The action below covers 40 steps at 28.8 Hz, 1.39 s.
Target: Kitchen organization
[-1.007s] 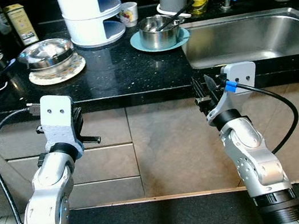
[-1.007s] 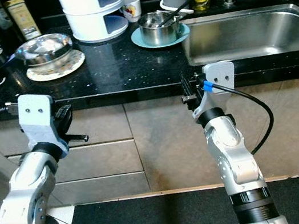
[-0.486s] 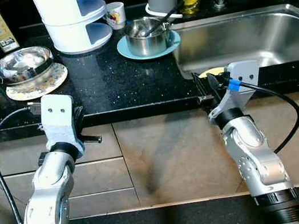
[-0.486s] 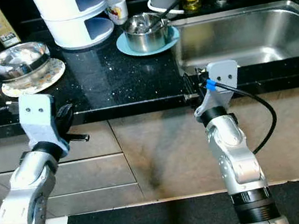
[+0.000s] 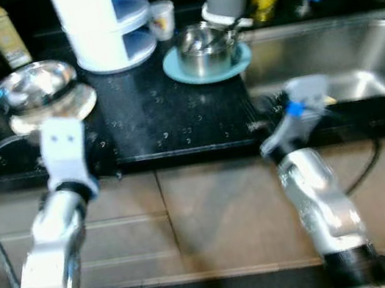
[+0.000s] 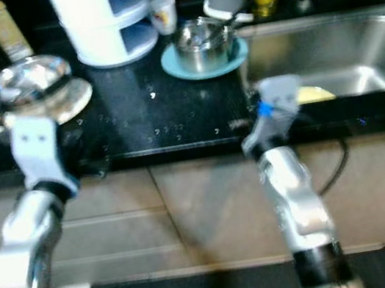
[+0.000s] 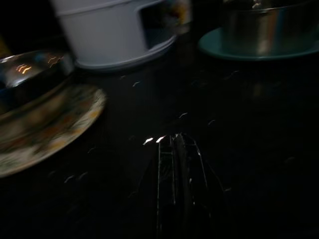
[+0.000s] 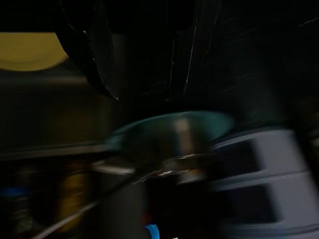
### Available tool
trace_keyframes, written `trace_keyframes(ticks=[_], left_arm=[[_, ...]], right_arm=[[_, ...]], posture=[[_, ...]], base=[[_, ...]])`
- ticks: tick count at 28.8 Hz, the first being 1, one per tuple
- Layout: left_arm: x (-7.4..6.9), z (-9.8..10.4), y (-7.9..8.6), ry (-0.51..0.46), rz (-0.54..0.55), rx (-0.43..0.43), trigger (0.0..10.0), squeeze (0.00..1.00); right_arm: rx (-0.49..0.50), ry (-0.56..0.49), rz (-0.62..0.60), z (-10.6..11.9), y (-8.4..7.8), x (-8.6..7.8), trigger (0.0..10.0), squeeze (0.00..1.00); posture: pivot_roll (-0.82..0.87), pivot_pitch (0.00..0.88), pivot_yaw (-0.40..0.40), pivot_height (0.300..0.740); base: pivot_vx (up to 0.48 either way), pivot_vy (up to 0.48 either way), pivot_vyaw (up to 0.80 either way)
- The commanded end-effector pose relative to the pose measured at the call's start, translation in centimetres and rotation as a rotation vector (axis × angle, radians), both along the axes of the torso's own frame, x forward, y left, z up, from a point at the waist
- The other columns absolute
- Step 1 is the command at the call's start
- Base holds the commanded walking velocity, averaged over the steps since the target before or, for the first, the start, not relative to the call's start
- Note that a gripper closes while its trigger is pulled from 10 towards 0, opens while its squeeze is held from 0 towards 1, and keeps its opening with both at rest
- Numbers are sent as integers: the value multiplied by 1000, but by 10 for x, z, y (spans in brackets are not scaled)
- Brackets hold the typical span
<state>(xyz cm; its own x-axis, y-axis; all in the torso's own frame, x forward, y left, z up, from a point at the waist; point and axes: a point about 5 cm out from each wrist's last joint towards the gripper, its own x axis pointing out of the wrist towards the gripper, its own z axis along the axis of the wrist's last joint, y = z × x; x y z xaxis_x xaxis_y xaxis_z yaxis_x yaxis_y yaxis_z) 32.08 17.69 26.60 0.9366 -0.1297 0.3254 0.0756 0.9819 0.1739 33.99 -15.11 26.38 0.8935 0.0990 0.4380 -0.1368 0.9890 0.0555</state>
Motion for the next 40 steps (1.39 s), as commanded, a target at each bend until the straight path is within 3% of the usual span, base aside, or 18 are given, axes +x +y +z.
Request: trace_keyframes(ticks=[1, 40], left_arm=[[-2, 0, 1, -2, 1, 2, 10000, 0], [-3, 4, 2, -13, -2, -3, 10000, 0]], right_arm=[[3, -7, -4, 1, 0, -2, 10000, 0], [-3, -13, 7, 5, 1, -1, 10000, 0]], posture=[[33, 218, 11, 740], [34, 224, 4, 740]], base=[[307, 0, 0], [303, 0, 0]])
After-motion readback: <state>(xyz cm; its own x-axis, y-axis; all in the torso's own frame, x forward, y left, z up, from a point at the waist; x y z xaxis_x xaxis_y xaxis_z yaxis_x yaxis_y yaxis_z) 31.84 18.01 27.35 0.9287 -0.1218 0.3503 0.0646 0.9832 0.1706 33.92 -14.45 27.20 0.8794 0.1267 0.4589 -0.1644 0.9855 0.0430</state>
